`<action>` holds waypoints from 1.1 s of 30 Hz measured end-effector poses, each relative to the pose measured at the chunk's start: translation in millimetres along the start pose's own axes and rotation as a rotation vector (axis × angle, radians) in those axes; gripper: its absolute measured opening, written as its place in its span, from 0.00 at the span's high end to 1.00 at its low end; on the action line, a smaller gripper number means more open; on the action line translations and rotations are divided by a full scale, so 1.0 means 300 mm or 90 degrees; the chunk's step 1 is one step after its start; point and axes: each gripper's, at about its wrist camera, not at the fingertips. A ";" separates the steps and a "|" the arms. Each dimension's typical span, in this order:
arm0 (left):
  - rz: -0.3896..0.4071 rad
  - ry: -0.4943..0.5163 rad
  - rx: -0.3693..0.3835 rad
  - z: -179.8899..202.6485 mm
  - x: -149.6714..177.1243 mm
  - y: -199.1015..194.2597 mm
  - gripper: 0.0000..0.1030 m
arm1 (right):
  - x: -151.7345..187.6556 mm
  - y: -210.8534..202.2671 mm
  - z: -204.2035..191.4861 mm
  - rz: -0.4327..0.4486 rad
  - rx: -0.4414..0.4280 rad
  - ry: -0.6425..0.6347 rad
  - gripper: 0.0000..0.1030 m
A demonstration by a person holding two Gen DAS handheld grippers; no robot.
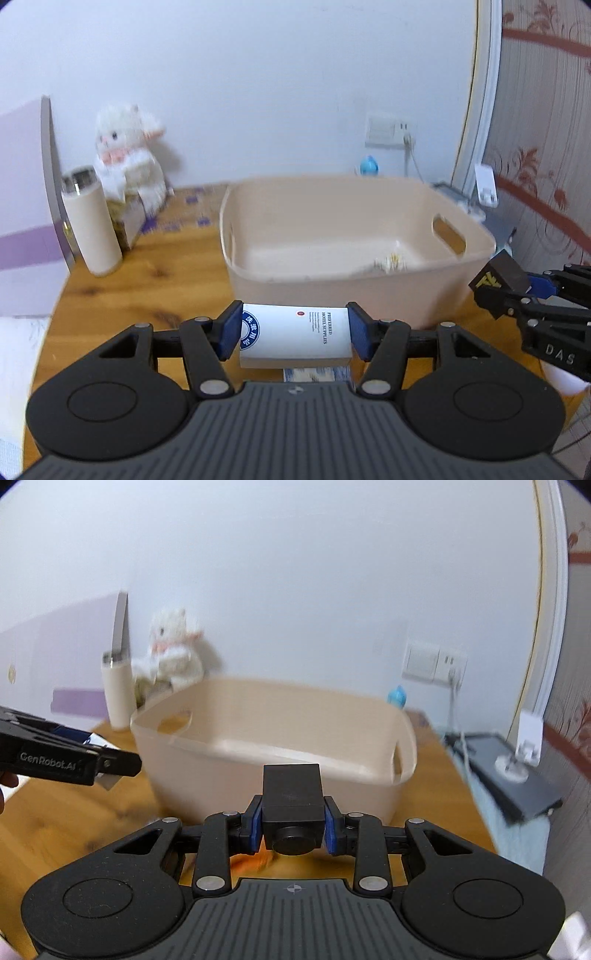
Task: Organize objects
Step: 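Lower both boxes into the basket and open both tools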
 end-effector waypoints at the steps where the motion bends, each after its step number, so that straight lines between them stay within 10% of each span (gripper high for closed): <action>1: 0.008 0.001 -0.001 0.002 -0.019 -0.004 0.41 | -0.020 -0.005 0.008 0.010 0.003 0.000 0.72; 13: 0.025 0.027 -0.033 0.072 -0.195 0.189 0.41 | -0.189 0.088 0.063 0.057 0.038 -0.002 0.72; 30: -0.094 0.060 -0.079 0.129 -0.147 0.500 0.40 | -0.109 0.404 0.067 -0.081 0.066 -0.009 0.72; 33: -0.098 0.052 -0.077 0.121 -0.141 0.481 0.37 | -0.113 0.383 0.063 -0.071 0.066 -0.001 0.59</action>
Point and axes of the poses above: each gripper's, at about its wrist camera, not at the fingertips, and y roughly the way its jaws point, z to its right, x to its underside, and after that the axes turned 5 degrees about -y, right-handed
